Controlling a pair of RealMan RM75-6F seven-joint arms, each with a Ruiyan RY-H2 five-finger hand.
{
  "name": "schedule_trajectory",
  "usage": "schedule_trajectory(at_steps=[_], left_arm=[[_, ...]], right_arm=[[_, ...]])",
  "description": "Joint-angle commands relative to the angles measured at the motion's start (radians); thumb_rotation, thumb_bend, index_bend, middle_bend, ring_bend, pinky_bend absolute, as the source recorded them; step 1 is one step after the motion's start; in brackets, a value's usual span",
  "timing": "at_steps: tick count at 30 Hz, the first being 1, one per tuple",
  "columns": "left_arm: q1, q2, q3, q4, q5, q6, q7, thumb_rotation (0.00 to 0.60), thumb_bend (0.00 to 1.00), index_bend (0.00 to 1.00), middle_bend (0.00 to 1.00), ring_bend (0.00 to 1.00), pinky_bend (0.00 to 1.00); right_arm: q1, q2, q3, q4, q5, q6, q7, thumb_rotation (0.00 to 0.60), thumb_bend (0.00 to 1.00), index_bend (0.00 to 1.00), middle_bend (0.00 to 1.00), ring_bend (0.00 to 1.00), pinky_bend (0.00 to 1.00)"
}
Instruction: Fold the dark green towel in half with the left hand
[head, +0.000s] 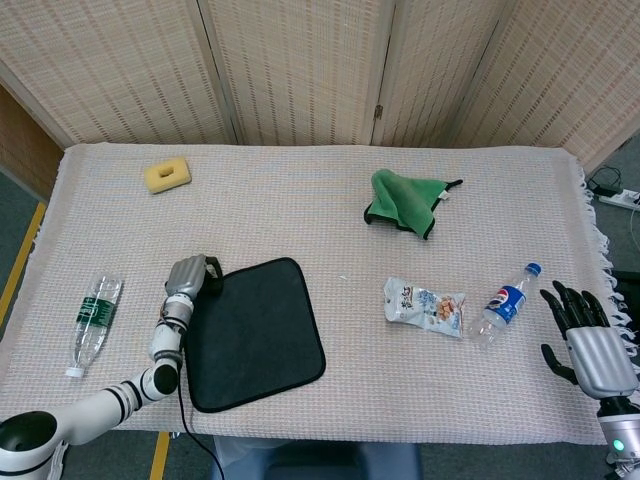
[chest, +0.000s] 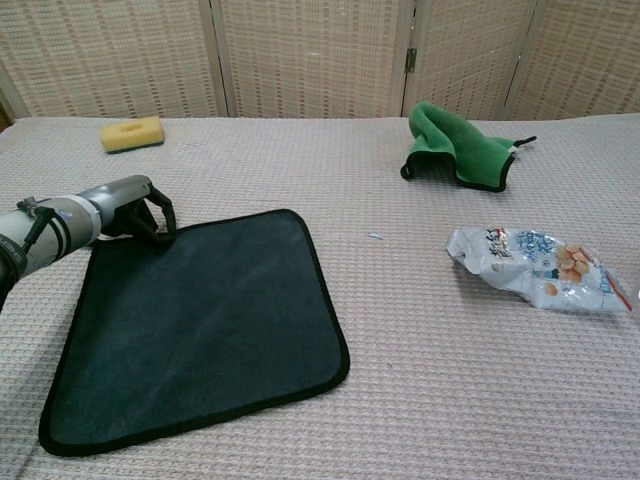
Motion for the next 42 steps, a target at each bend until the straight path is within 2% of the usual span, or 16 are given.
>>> schedule_trajectory(at_steps=[1,9,19,27,35,42], left_arm=[[0.003,0.000,0.000,-0.007,0.004,0.005,-0.003,0.600,0.44,0.62,1.00,1.00,1.00],[0.037,0.023,0.011,-0.102,0.062,0.104,-0.008,0.600,0.48,0.64,1.00,1.00,1.00],[0.103,0.042,0.075,-0.267,0.147,0.271,0.066,0.600,0.49,0.65,1.00,1.00,1.00],[0.175,0.044,0.181,-0.386,0.289,0.417,0.134,0.600,0.50,0.64,1.00,1.00,1.00],[0.240,0.032,0.277,-0.445,0.455,0.566,0.223,0.600,0.50,0.64,1.00,1.00,1.00],[0.288,0.017,0.325,-0.495,0.525,0.626,0.304,0.600,0.49,0.64,1.00,1.00,1.00]], right_arm=[[-0.001,0.000,-0.001,-0.001,-0.002,0.001,-0.001,0.600,0.46,0.00,0.00,0.00,0.00],[0.000,0.004,-0.008,-0.004,-0.014,-0.001,0.001,0.600,0.46,0.00,0.00,0.00,0.00],[-0.015,0.017,-0.026,-0.010,-0.073,0.045,0.025,0.600,0.46,0.00,0.00,0.00,0.00],[-0.031,0.026,-0.046,-0.013,-0.130,0.087,0.040,0.600,0.46,0.00,0.00,0.00,0.00],[-0.046,0.035,-0.061,-0.013,-0.173,0.127,0.061,0.600,0.46,0.00,0.00,0.00,0.00],[-0.056,0.041,-0.076,-0.013,-0.211,0.152,0.075,0.600,0.46,0.00,0.00,0.00,0.00]])
